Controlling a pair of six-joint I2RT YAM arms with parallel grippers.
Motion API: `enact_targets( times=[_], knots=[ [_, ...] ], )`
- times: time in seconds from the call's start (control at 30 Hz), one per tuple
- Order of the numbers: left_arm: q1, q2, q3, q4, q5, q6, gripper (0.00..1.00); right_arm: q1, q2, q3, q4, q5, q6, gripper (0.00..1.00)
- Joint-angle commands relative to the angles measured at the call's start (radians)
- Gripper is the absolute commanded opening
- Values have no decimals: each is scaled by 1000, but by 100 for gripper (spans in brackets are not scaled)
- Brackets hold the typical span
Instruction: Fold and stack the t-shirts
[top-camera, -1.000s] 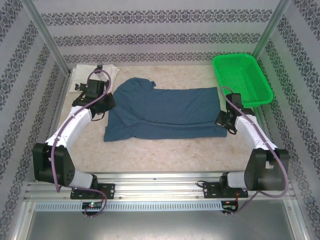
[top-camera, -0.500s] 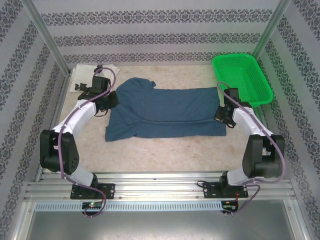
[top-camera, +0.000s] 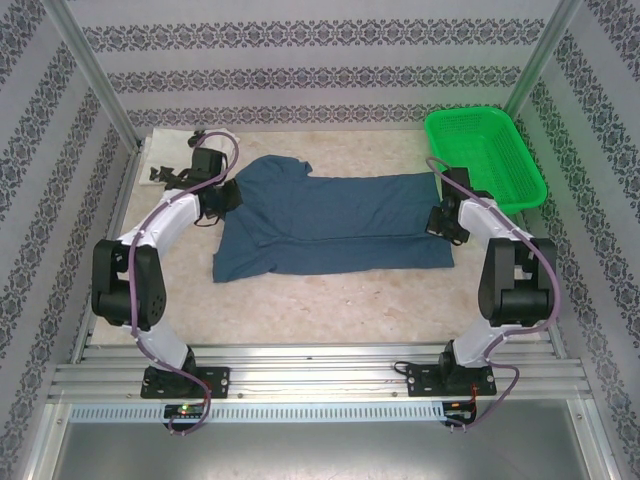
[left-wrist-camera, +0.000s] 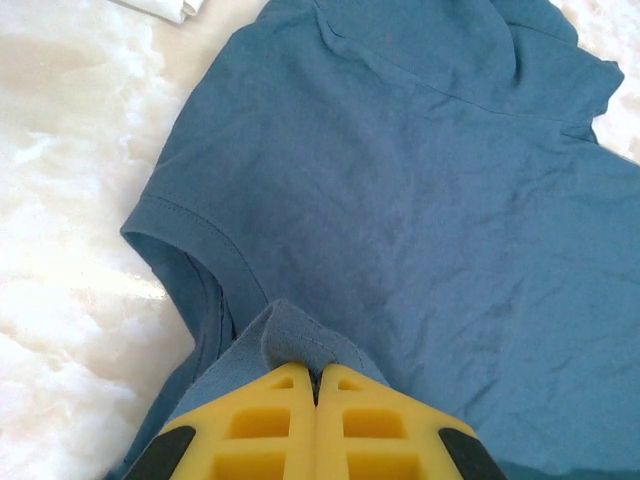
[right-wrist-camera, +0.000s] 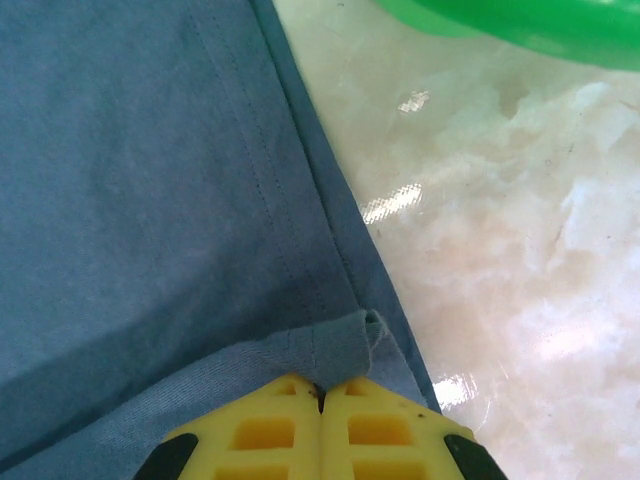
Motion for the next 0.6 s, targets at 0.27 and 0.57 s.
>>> enact_targets(
  times=[0.27, 0.57],
  knots=[
    [9, 70, 57, 75, 18, 1, 2, -8, 71, 65, 15, 51, -21, 23],
    [38, -6, 172, 66, 62, -87, 100, 7, -122, 77, 50, 42, -29, 75]
  ],
)
